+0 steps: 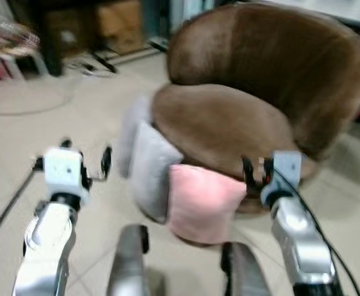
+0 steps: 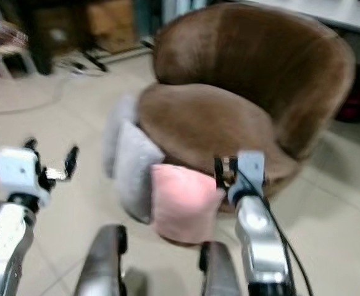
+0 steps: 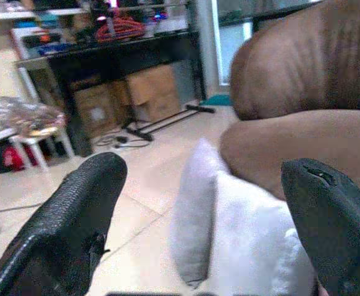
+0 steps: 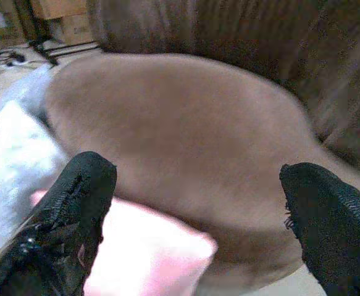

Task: Move the pillow to the sofa from floor

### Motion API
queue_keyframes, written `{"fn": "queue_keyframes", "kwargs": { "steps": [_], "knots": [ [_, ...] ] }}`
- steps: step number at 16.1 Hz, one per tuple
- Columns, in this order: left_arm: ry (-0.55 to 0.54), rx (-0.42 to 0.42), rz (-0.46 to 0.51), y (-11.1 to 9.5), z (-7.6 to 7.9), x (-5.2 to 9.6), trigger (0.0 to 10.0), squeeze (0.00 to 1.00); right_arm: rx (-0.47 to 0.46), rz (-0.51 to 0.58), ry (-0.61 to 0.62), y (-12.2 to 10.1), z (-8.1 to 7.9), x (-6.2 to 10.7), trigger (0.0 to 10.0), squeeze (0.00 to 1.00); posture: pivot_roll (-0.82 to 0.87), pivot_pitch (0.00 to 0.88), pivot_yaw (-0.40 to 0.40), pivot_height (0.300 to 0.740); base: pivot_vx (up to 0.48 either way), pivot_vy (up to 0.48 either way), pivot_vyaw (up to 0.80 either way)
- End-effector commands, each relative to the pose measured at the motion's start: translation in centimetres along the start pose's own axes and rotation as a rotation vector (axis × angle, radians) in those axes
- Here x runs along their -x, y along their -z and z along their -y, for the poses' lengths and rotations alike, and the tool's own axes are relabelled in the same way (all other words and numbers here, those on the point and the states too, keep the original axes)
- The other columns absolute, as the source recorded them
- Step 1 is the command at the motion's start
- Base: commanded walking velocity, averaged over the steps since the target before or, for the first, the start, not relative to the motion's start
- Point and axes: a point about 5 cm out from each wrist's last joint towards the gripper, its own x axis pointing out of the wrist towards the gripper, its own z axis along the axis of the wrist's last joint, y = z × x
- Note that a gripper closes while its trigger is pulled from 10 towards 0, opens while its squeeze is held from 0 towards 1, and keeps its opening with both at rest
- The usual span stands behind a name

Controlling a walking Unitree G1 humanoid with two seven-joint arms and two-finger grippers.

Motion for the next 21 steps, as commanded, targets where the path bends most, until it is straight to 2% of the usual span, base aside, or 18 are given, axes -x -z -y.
{"fn": "queue_keyframes", "kwargs": {
  "steps": [1, 5, 12, 21],
  "knots": [
    [0.012, 0.001, 0.029, -0.66, 0.17, -0.39, 10.0, 0.0, 0.022, 0.029, 0.01, -0.9, 0.17, -0.16, 10.0, 0.0, 0.08, 0.0, -0.032, 0.545, 0.274, 0.0, 0.0],
    [0.043, -0.011, 0.008, -0.35, 0.3, -0.32, 10.0, 0.0, 0.056, 0.045, 0.014, -1.21, 0.11, -0.32, 10.0, 0.0, 0.08, 0.0, -0.035, 0.545, 0.275, 0.0, 0.0],
    [0.054, -0.012, 0.007, -0.36, 0.39, -0.44, 10.0, 0.0, 0.024, 0.041, 0.03, -1.17, 0.23, -0.4, 10.0, 0.0, 0.08, 0.0, -0.034, 0.545, 0.275, 0.0, 0.0],
    [0.062, -0.014, 0.006, -0.26, 0.4, -0.51, 10.0, 0.0, 0.042, 0.043, 0.034, -1.18, 0.18, -0.53, 10.0, 0.0, 0.08, 0.0, -0.034, 0.545, 0.276, 0.0, 0.0]
  ]
}}
